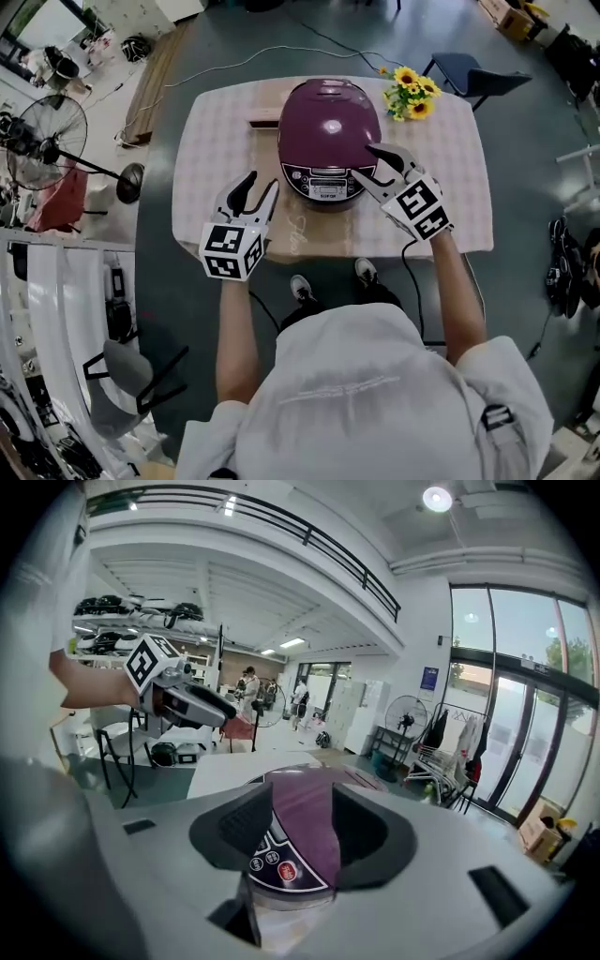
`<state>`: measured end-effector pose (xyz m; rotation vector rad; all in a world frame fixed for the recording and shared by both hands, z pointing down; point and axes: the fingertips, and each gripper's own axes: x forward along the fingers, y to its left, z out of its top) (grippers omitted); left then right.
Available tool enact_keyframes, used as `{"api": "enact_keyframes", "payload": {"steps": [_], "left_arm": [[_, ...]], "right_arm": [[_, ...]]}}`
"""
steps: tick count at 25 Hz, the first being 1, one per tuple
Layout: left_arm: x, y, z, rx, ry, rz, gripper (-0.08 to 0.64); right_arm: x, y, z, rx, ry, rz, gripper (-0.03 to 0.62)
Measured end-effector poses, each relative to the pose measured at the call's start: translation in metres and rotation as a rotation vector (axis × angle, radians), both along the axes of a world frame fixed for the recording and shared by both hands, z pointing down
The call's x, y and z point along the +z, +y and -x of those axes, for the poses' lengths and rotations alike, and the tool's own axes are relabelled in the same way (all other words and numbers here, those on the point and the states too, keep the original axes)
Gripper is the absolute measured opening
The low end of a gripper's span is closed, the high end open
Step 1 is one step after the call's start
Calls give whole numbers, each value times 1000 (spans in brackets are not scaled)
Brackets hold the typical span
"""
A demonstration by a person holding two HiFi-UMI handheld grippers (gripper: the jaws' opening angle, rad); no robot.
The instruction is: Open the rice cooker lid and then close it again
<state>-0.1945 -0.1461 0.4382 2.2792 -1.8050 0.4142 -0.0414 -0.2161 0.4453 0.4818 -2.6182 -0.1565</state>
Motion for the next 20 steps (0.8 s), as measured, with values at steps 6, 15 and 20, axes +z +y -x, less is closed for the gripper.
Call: {"api": "enact_keyframes", "payload": {"steps": [6, 15, 20], "left_arm": [[9, -3, 14, 90, 44, 21, 184], [16, -6, 22, 130, 96, 28, 179], [24, -5, 23, 118, 117, 38, 178]], "right_arm": [[7, 5, 8, 103, 60, -10, 186], [29, 18, 36, 47, 194, -35, 162], [57, 18, 42, 5, 291, -23, 152]]}}
